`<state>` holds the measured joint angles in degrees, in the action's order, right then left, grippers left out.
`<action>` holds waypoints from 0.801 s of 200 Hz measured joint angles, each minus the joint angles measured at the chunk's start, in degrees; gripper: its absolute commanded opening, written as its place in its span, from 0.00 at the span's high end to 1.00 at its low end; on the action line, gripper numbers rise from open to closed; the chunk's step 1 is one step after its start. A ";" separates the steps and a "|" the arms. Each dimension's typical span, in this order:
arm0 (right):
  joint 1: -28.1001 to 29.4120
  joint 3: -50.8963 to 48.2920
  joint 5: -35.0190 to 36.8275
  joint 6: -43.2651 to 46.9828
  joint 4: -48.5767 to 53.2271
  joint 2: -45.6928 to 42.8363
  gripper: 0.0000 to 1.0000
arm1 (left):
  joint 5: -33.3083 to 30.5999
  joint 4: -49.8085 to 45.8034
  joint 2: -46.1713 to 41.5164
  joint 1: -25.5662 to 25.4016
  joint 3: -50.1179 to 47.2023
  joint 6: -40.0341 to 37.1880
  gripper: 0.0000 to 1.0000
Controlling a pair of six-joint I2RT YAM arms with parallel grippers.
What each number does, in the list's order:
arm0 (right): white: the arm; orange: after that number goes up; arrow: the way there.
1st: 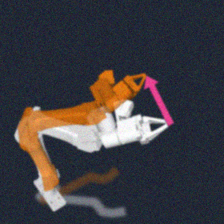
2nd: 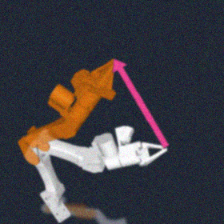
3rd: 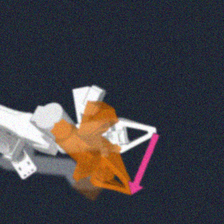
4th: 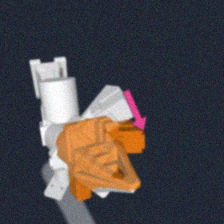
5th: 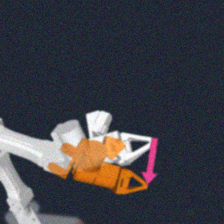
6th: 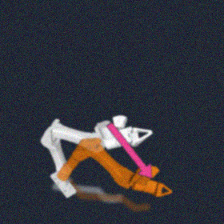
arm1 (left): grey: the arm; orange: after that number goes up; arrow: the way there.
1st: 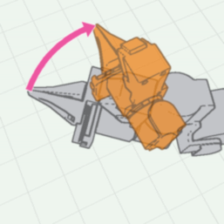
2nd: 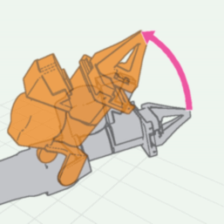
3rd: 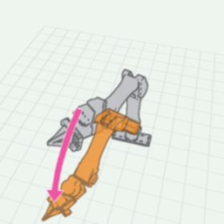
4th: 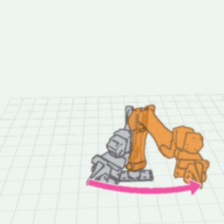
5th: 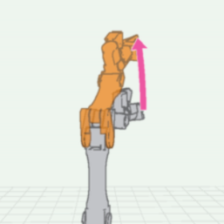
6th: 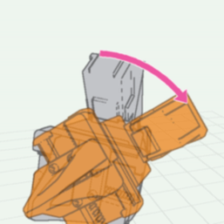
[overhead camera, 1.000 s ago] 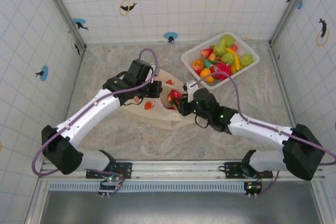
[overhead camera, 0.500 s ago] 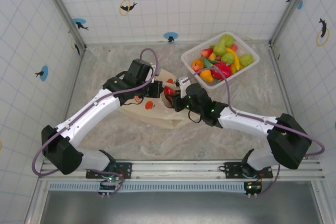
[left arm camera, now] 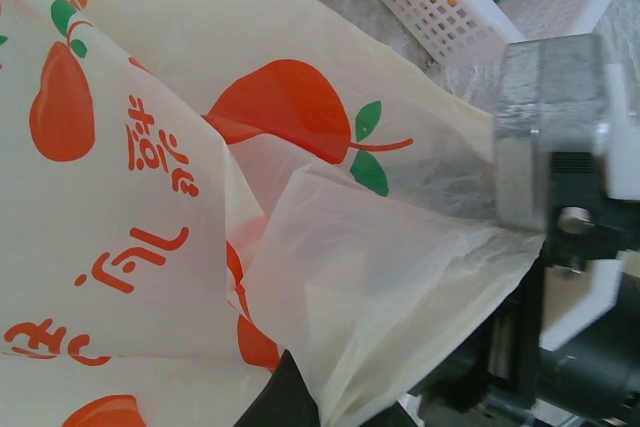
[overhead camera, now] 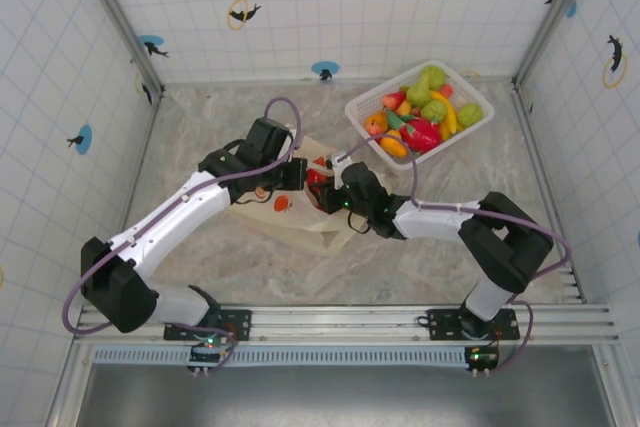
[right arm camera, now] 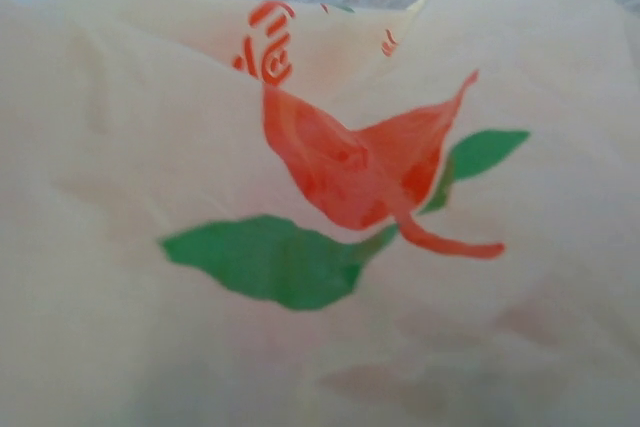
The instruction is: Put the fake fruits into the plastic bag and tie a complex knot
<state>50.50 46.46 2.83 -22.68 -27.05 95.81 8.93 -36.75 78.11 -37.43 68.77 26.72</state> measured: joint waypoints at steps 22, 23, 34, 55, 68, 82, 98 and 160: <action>-0.22 1.07 -0.61 -0.85 -0.31 2.62 0.48 | -0.74 -0.02 0.04 0.00 -0.11 0.37 1.00; -0.22 1.09 -0.70 -0.92 -0.37 2.69 0.47 | -0.76 -0.04 0.04 0.00 -0.13 0.39 1.00; -0.33 1.66 -1.16 -1.29 -0.63 3.61 0.43 | -1.09 -0.02 0.11 0.00 -0.17 0.52 1.00; -0.37 1.84 -2.16 -2.05 -1.07 3.82 0.34 | -1.79 -0.07 0.15 0.00 -0.17 0.57 1.00; -0.37 1.86 -2.67 -2.38 -1.27 3.82 0.30 | -2.21 -0.04 0.15 0.02 -0.17 0.61 1.00; -0.35 1.86 -2.91 -2.40 -1.20 3.69 0.29 | -2.45 -0.07 0.15 0.28 -0.17 0.74 1.00; -0.35 1.86 -2.80 -2.40 -0.39 2.69 0.30 | -2.60 -0.07 0.15 0.68 -0.17 0.74 1.00; -0.35 -1.20 -2.25 -2.49 2.10 -8.26 0.34 | -2.75 -0.02 0.11 1.25 -1.07 0.72 1.00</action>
<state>50.15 45.25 0.58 -25.17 -24.95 87.55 6.17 -36.77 78.22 -36.18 67.70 27.44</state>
